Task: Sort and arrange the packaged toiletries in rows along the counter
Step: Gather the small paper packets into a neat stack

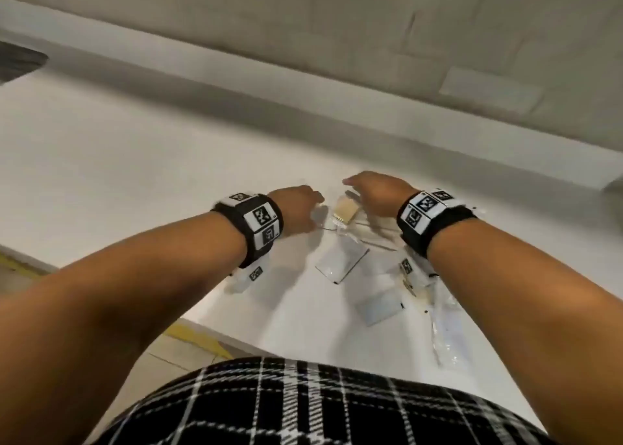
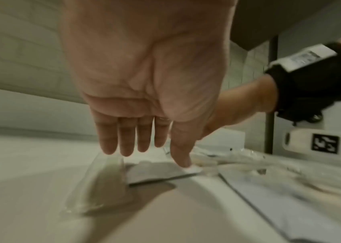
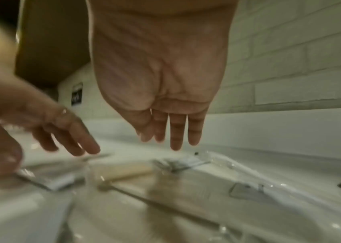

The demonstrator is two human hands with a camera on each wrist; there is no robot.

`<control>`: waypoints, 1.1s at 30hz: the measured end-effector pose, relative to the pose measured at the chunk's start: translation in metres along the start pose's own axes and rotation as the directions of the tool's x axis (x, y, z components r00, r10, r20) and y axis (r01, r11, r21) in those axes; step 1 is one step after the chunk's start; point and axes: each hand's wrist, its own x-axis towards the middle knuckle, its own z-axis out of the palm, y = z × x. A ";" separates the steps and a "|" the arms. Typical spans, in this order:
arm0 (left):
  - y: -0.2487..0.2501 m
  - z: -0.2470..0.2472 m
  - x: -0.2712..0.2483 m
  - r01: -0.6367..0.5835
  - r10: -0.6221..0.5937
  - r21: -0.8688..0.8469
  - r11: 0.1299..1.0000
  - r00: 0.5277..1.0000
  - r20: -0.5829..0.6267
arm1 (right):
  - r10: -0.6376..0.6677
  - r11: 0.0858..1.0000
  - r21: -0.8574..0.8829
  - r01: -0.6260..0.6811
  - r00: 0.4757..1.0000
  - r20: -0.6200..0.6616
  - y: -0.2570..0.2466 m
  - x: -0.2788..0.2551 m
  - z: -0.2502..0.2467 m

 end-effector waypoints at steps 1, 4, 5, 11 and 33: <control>-0.001 0.000 0.003 0.000 -0.001 0.033 0.999 1.000 0.026 | -0.019 0.998 -0.058 0.020 1.000 0.024 -0.001 0.007 0.005; -0.002 0.005 0.014 -0.003 0.003 0.051 0.999 1.000 0.000 | 0.001 0.985 -0.171 0.008 0.998 0.055 0.001 0.016 0.015; -0.005 0.008 0.020 0.007 -0.007 0.035 0.999 1.000 0.014 | 0.000 0.977 -0.212 0.006 1.000 0.025 0.006 0.020 0.020; -0.010 -0.001 0.033 0.036 -0.043 0.056 0.998 0.993 0.112 | 0.172 0.942 -0.301 -0.149 0.984 0.053 0.014 0.027 0.005; 0.072 0.031 -0.011 0.115 -0.107 -0.063 0.991 0.987 0.120 | 0.748 -0.136 0.860 -0.492 0.518 0.414 0.148 -0.200 0.004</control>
